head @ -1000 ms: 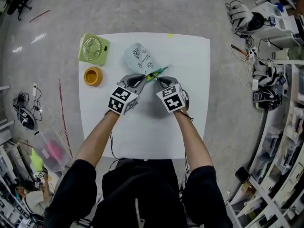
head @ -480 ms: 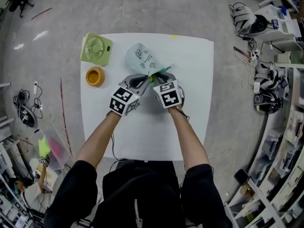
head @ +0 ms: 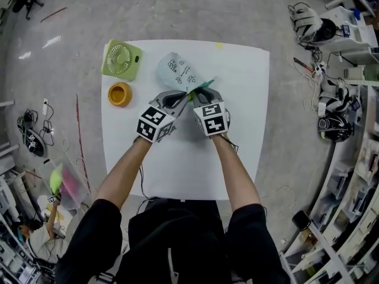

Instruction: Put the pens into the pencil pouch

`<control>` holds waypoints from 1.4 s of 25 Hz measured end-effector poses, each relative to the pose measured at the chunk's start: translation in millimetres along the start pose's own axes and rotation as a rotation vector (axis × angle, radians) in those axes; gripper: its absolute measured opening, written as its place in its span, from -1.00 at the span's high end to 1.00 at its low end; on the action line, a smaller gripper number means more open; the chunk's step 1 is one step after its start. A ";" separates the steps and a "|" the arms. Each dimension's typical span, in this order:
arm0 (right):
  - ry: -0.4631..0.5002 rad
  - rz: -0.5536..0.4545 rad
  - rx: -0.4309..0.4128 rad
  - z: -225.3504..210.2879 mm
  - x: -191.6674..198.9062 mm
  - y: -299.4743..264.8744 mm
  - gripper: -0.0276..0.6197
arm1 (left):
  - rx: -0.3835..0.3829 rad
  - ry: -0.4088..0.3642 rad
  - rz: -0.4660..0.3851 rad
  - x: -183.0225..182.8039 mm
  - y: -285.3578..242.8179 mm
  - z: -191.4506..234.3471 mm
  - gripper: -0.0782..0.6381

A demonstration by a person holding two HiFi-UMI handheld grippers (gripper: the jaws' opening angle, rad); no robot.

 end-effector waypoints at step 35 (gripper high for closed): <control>-0.057 0.003 0.078 17.0 75.3 115.8 0.89 | -0.082 -0.194 0.213 64.0 -28.2 -1.4 0.67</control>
Point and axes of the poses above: the fingertips, and each gripper's own axes: y backward along the fingers, z to its left, x out of its underside, the point moved 3 cm from there along y, backward along the fingers, and after that the axes turned 8 degrees about -x, right-handed, at the moved point
